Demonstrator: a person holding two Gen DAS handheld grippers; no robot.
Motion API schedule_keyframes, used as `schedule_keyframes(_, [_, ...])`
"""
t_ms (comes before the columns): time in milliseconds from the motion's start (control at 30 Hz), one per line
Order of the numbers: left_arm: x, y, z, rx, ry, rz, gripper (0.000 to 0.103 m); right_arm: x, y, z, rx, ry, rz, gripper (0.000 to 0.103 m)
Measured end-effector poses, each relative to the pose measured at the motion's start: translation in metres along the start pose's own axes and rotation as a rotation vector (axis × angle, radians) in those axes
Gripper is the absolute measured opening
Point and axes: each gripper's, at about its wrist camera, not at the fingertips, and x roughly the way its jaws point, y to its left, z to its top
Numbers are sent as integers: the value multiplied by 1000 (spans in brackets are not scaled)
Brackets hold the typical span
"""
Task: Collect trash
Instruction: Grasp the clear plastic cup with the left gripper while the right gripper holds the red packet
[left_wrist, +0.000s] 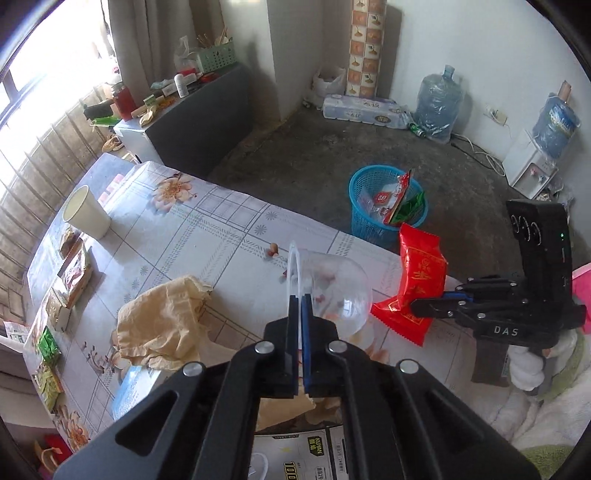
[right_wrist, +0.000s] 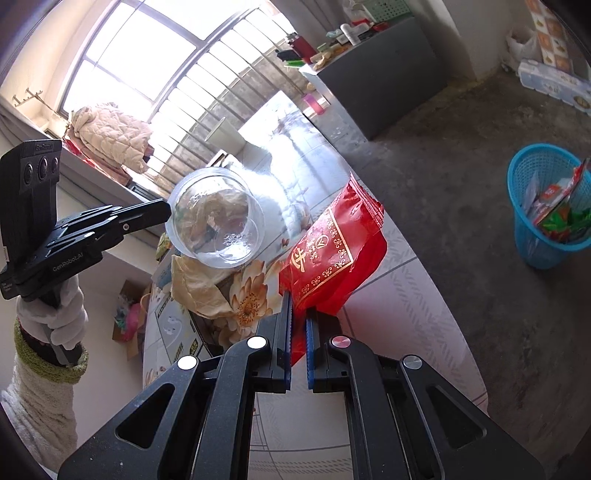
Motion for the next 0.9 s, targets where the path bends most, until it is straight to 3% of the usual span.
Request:
schedule_keyframes(333, [14,-18,-23,-65,27,-104,2,-1,-3,-1,1,5,5,4])
schedule_keyframes(567, [24,-32,-32,-65,36,-235,6,-1,-4,2,-7,14,-2,4])
schedule_keyframes(900, [40,-47,-40,-35,73,-228,10,1,-6,1,-5,14,1,4])
